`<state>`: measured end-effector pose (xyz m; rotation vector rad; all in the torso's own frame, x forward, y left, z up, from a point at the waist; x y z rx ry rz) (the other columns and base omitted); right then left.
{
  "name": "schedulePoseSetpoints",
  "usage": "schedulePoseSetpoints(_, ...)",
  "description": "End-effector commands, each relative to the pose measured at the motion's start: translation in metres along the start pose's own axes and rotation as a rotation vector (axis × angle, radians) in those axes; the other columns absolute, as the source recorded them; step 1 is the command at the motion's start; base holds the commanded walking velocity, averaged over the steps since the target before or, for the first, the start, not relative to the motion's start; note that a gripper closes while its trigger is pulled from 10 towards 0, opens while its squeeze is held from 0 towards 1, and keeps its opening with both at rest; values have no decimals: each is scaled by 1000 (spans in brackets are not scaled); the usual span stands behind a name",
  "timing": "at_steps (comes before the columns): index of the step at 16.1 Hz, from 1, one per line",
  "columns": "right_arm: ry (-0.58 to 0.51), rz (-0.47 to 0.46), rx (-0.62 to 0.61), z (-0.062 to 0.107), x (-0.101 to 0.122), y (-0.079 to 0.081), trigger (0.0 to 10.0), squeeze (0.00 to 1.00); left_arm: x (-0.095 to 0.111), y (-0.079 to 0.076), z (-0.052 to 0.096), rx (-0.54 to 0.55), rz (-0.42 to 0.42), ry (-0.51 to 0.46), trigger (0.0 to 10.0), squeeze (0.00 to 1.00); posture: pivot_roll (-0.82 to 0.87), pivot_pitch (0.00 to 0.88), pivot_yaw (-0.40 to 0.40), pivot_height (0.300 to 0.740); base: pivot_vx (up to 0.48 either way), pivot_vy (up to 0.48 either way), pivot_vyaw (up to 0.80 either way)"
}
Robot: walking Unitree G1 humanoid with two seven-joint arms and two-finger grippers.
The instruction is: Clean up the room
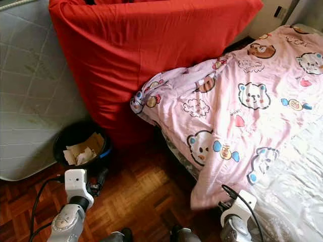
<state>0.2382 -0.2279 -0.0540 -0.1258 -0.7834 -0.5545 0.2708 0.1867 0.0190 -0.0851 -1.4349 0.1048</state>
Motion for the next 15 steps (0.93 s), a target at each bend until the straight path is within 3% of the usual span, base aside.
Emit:
schedulePoseSetpoints(1,15,-12,-9,1,-8,-4,10000,718,-10,5,6,16,0,39,10000,0,-11,217,-9,740,0,0,0)
schedulePoseSetpoints(2,-17,-31,12,2,-5,-1,10000,298,-10,5,6,17,0,40,10000,0,-10,217,-9,740,0,0,0)
schedulePoseSetpoints(3,-57,5,41,2,-1,3,10000,0,-10,5,5,17,0,41,10000,0,-11,216,-8,740,0,0,0)
schedulePoseSetpoints(5,-100,125,112,3,1,11,10000,0,-16,5,4,1,14,96,10000,0,-13,215,-6,740,0,0,0)
schedulePoseSetpoints(10,-35,284,217,6,-23,14,10000,0,-63,16,9,30,0,504,10000,0,-4,202,1,740,0,0,0)
schedulePoseSetpoints(11,9,308,217,8,-34,10,10000,0,-78,18,19,34,-48,625,10000,0,-6,200,3,740,0,0,0)
schedulePoseSetpoints(13,48,311,217,10,-44,7,10000,0,-89,17,28,28,-79,687,10000,0,-17,201,6,740,0,0,0)
schedulePoseSetpoints(15,85,309,218,12,-55,6,10000,0,-101,23,44,121,-14,752,10000,0,-22,204,8,740,0,0,0)
Point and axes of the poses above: a point about 5 cm out from each wrist's last joint towards the gripper, its own z axis pointing back from the gripper into the wrist, its own x axis along the axis of the wrist's last joint, y = z × x, the point moved 1 cm from there along -z, pointing out of the wrist towards the gripper, and after that the axes turned 4 degrees about z, right-handed, at the moved point
